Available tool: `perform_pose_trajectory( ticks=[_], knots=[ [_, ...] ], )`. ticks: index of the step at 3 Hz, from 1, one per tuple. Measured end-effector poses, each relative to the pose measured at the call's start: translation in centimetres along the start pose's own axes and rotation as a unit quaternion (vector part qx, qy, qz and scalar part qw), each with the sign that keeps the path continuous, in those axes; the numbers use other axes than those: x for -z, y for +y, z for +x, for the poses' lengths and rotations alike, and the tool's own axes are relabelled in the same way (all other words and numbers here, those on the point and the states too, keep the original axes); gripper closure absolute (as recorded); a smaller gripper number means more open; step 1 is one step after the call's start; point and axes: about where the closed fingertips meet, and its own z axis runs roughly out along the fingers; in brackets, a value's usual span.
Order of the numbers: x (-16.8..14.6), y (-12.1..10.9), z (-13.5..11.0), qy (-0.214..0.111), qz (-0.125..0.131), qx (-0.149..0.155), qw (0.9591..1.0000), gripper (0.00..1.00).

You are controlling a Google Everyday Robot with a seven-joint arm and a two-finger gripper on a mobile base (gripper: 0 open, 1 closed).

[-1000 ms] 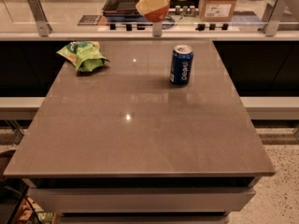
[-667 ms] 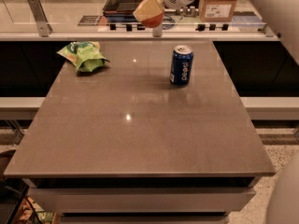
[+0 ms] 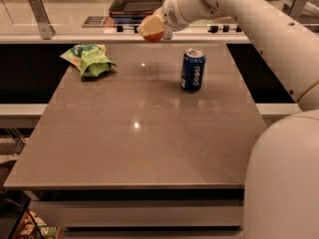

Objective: Move apple near green rice chip bag

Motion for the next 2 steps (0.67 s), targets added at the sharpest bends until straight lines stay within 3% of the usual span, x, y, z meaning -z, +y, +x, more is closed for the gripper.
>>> perform_pose_trajectory(
  ticks=[2],
  knots=[
    [-3.6,3.7,1.0,0.021,-0.044,0.016,0.9987,1.0]
  ],
)
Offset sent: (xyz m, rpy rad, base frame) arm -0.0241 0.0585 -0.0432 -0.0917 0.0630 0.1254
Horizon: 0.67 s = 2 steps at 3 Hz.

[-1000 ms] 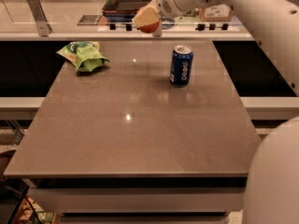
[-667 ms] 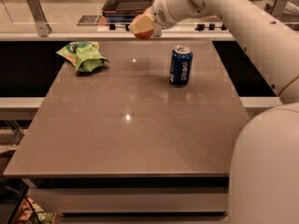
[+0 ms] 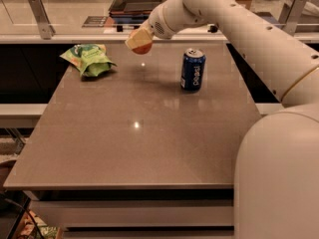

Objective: Move apple near green rice chip bag

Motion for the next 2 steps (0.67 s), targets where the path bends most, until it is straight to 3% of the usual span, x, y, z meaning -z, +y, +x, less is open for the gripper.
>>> perform_pose_trajectory(
  ticks=[2],
  knots=[
    [-2.4,2.4,0.4,0.005,-0.037,0.011,0.9993,1.0]
  ],
)
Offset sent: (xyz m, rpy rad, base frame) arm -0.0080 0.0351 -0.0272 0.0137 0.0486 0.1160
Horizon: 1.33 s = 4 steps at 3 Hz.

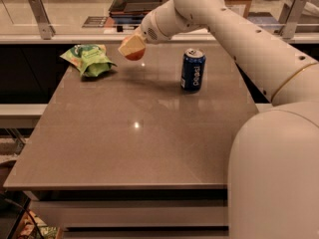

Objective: Move apple near green rice chip bag

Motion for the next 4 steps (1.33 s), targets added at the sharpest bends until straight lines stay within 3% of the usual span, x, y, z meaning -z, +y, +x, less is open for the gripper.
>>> perform_pose_trajectory(
  ticks=[2,4],
  knots=[
    [-1.6,0.4,1.4,-0.012,-0.026,-0.017,0.9994,1.0],
    [-2.0,0.3,2.7,-0.009,-0.029,-0.029,0.9991,1.0]
  ],
)
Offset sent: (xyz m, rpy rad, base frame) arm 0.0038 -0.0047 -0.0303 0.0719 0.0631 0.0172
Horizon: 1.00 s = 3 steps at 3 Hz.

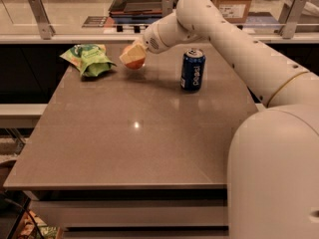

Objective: Move apple near green rice chip bag

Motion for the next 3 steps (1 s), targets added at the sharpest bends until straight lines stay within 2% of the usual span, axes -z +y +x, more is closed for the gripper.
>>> perform_pose_trajectory(
  ticks=[3],
  knots=[
    [-1.0,0.44,1.13,0.042,0.013,0.019,0.9988,1.0]
  ],
)
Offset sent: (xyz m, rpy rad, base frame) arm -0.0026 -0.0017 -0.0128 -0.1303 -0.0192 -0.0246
